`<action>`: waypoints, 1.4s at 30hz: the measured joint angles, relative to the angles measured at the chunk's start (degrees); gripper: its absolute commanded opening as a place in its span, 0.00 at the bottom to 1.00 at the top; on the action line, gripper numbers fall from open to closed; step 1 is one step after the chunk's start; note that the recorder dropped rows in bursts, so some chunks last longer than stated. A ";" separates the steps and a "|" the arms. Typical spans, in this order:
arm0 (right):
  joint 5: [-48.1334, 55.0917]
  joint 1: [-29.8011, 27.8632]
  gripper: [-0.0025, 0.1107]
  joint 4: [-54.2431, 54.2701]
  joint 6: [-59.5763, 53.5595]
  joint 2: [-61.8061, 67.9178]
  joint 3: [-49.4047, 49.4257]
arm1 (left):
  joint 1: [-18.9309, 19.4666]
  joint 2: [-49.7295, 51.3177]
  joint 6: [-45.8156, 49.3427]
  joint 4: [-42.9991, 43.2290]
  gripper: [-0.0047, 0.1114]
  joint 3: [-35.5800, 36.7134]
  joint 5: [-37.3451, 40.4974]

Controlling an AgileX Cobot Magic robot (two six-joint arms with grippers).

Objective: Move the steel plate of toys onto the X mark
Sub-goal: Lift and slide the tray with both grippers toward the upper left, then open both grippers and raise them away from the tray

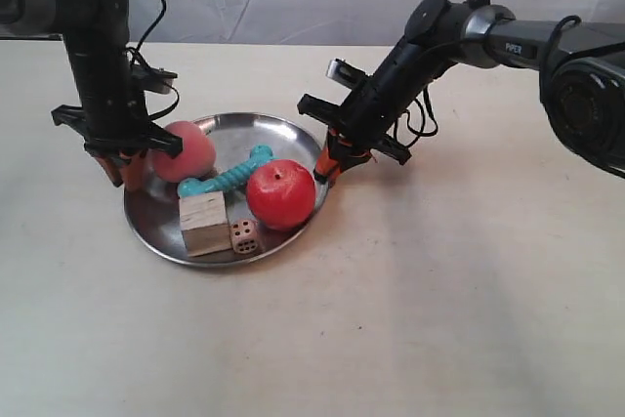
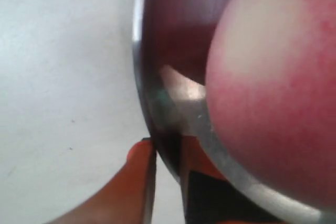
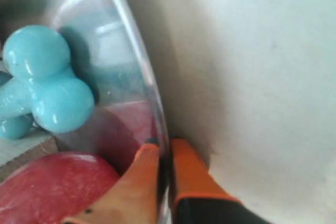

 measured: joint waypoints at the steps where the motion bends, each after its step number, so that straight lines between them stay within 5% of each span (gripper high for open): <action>1: 0.06 0.00 0.11 0.00 0.12 0.52 -0.71 | -0.11 0.12 -1.55 1.04 0.05 -0.54 0.00; 3: -0.46 0.26 0.32 -0.37 1.17 0.77 -1.08 | -0.48 0.22 -3.51 2.61 0.12 -1.11 -0.11; 5: -0.45 0.50 0.40 -0.01 1.56 0.77 -1.30 | -0.60 -0.02 -4.20 2.77 0.19 -1.11 -0.37; 11: -0.80 0.86 0.38 0.44 2.21 0.54 -1.41 | -1.17 -1.27 -4.02 2.97 0.41 -1.11 -0.53; 22: -1.80 1.09 0.38 1.27 4.35 0.54 -1.41 | -1.73 -2.40 -5.31 2.63 0.51 -1.23 -1.03; 31: -1.92 -0.70 0.37 -11.31 6.44 -5.21 -1.41 | -1.17 -3.75 -6.70 6.62 0.42 -1.32 -1.17; 33: -1.92 -2.20 0.30 -13.80 6.44 -8.50 -1.41 | -0.28 -5.14 -6.95 6.62 0.31 -1.32 -1.17; 37: -1.92 -4.24 0.01 -19.00 5.72 -15.96 -1.41 | 1.28 -10.37 -7.07 6.62 0.04 -1.32 -1.34; 42: -1.99 -4.57 0.02 -25.45 4.51 -29.09 0.65 | 2.62 -21.98 -8.06 6.05 0.04 1.27 -2.89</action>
